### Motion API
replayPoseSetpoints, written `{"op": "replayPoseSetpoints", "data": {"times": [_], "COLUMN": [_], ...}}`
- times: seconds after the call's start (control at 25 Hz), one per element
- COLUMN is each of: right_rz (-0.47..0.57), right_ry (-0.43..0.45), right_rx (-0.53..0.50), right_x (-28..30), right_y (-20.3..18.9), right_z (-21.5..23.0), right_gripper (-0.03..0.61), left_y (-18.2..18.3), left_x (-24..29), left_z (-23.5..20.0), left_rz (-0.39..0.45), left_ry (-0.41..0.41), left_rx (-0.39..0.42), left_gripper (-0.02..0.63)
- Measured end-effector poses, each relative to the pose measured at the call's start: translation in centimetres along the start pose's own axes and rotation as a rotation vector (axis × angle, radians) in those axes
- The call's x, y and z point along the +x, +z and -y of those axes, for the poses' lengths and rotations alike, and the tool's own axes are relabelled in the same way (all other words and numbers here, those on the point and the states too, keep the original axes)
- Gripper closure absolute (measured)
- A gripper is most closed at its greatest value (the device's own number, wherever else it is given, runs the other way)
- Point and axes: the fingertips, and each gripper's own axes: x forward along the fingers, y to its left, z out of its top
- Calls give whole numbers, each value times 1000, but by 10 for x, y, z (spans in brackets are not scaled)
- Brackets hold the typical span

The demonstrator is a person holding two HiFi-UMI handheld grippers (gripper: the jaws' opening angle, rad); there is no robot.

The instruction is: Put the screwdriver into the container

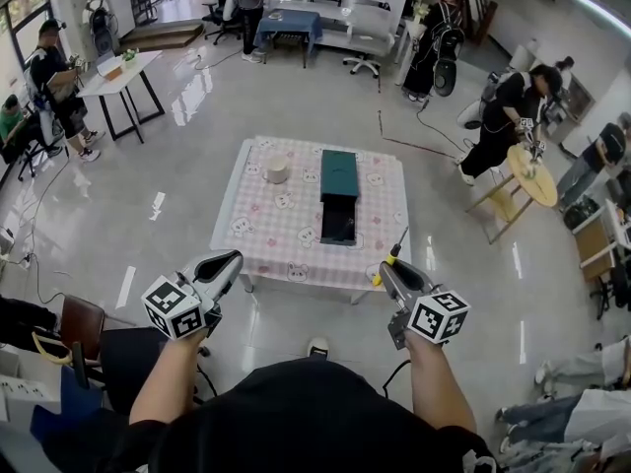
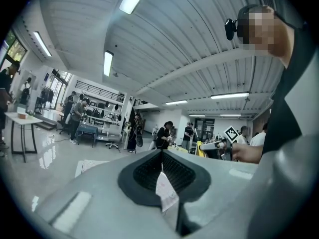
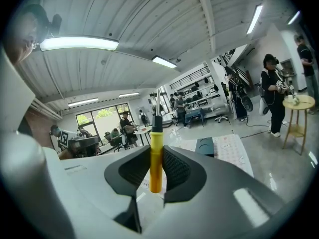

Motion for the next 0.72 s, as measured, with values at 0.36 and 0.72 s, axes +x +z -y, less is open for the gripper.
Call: {"op": "replayPoseSetpoints", "data": {"times": [0.36, 0.72], "right_rz": [-23, -39], "right_ry": [5, 13], "right_rx": [4, 5], "right_x": [13, 28], "right_y": [-7, -6], "right_z": [9, 19], "right_gripper": [475, 474], "left_y": [-9, -14], "left_x": [7, 18], "left_z": [-11, -22], "left_rz": [-11, -18], "left_ry": [9, 19], "left_rx": [-10, -19], "left_gripper": [607, 607]}}
